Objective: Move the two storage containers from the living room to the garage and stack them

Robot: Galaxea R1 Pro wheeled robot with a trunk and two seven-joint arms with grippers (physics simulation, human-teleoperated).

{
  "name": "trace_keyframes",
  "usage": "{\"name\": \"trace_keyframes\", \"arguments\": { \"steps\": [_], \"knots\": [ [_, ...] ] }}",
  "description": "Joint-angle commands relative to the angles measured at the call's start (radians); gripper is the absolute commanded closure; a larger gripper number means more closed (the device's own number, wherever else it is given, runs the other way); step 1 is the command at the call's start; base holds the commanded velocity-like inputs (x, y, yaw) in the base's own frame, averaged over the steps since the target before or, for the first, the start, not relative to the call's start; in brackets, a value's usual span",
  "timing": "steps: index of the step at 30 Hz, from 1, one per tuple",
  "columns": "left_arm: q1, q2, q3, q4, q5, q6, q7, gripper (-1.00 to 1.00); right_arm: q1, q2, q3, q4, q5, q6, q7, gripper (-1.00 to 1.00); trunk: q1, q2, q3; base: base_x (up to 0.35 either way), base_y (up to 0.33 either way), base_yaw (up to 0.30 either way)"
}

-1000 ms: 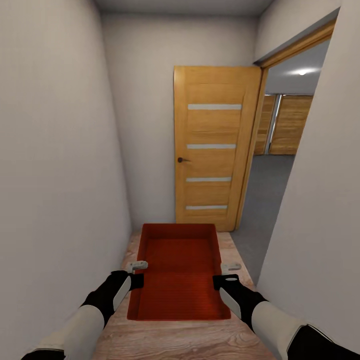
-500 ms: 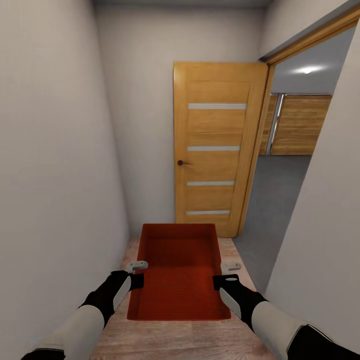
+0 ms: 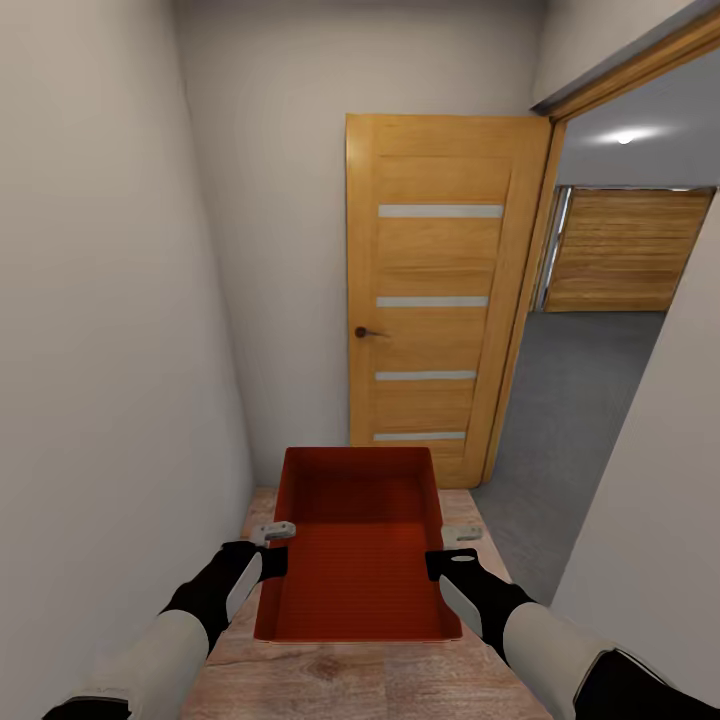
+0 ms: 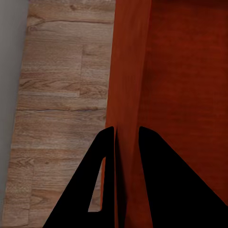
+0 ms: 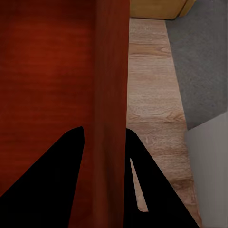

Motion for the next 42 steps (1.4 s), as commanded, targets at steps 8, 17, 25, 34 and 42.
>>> {"name": "trace_keyframes", "arguments": {
  "steps": [8, 17, 25, 34, 42],
  "knots": [
    [0.001, 0.001, 0.004, 0.000, 0.015, 0.005, 0.012, 1.00, -0.001, -0.004, -0.034, -0.003, 0.029, -0.003, -0.066, 1.00, 0.001, -0.001, 0.000, 0.322, 0.000, 0.000],
    [0.001, 0.001, 0.004, 0.000, 0.015, 0.005, 0.012, 1.00, -0.001, -0.004, -0.034, -0.003, 0.029, -0.003, -0.066, 1.00, 0.001, -0.001, 0.000, 0.322, 0.000, 0.000],
    [0.001, 0.001, 0.004, 0.000, 0.015, 0.005, 0.012, 1.00, -0.001, -0.004, -0.033, -0.003, 0.029, -0.003, -0.066, 1.00, 0.001, -0.001, 0.000, 0.322, 0.000, 0.000],
    [0.001, 0.001, 0.004, 0.000, 0.015, 0.005, 0.012, 1.00, -0.001, -0.004, -0.033, -0.003, 0.029, -0.003, -0.066, 1.00, 0.001, -0.001, 0.000, 0.322, 0.000, 0.000],
    [0.001, 0.001, 0.004, -0.003, 0.015, 0.005, 0.012, 1.00, -0.001, -0.006, -0.034, -0.003, 0.029, -0.003, -0.066, 1.00, 0.001, -0.001, 0.000, 0.320, 0.000, 0.000]
  ]
}}
